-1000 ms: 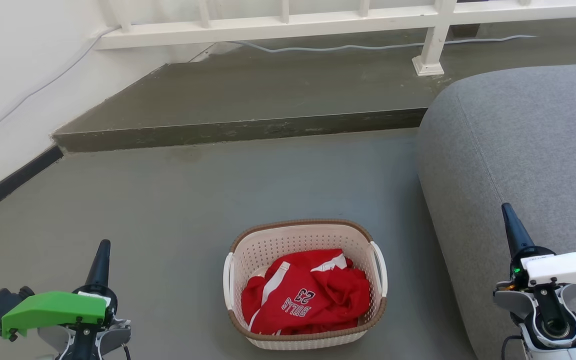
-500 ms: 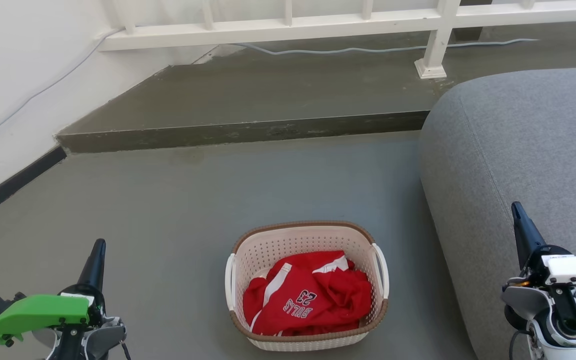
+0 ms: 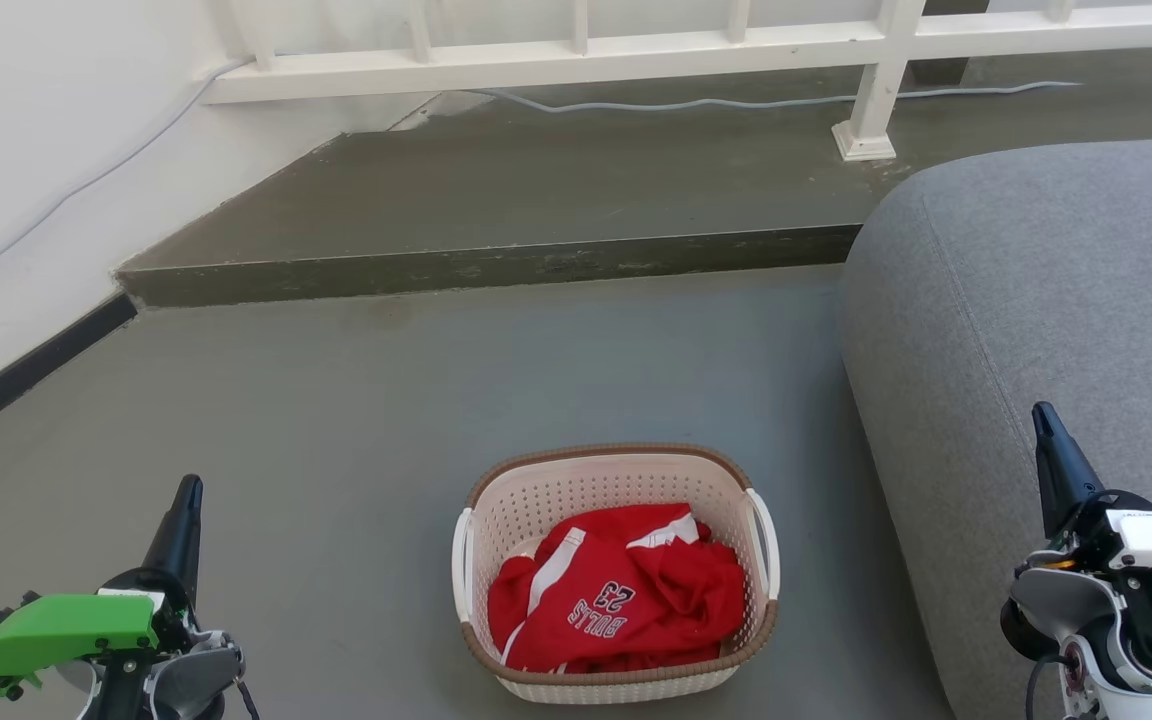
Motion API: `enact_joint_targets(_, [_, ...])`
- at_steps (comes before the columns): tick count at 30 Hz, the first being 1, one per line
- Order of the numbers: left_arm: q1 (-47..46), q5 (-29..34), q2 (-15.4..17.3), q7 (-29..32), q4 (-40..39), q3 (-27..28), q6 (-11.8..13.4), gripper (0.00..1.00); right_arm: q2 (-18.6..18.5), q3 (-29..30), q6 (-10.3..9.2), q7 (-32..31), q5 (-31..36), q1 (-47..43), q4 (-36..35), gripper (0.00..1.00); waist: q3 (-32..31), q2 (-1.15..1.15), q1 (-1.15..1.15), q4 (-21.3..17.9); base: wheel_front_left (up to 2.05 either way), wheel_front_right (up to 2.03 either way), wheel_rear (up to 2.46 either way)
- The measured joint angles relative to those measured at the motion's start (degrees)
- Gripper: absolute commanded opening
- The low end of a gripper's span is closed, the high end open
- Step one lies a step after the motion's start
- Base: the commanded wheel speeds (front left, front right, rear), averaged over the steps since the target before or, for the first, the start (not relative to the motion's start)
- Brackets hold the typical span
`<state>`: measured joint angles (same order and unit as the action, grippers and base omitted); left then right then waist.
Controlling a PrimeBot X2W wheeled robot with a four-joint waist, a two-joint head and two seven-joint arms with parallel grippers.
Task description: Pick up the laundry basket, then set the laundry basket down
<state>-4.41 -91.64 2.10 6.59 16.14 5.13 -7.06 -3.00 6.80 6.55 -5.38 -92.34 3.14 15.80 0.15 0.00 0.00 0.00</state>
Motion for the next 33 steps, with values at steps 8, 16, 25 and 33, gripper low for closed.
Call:
enact_joint_targets(8, [0.0, 0.0, 0.0, 0.0, -0.03, 0.0, 0.0, 0.0, 0.15, 0.01, 0.01, -0.07, 0.0, 0.01, 0.0, 0.0, 0.0, 0.0, 0.0, 0.0, 0.0, 0.0, 0.0])
enact_joint_targets(16, [0.0, -0.01, 0.0, 0.0, -0.07, 0.0, 0.0, 0.0, 0.16, 0.03, 0.01, -0.07, 0.0, 0.01, 0.0, 0.0, 0.0, 0.0, 0.0, 0.0, 0.0, 0.0, 0.0])
enact_joint_targets(25, [0.0, -0.01, 0.0, 0.0, -0.1, -0.01, 0.0, 0.0, 0.18, 0.05, 0.01, -0.07, 0.0, 0.01, 0.0, 0.0, 0.01, 0.0, 0.0, -0.01, 0.0, 0.0, 0.0])
enact_joint_targets(33, [0.0, -0.01, 0.0, 0.0, -0.13, -0.01, 0.0, 0.0, 0.18, 0.07, 0.01, -0.07, 0.0, 0.01, 0.0, 0.0, 0.01, 0.0, 0.0, -0.01, 0.0, 0.0, 0.0])
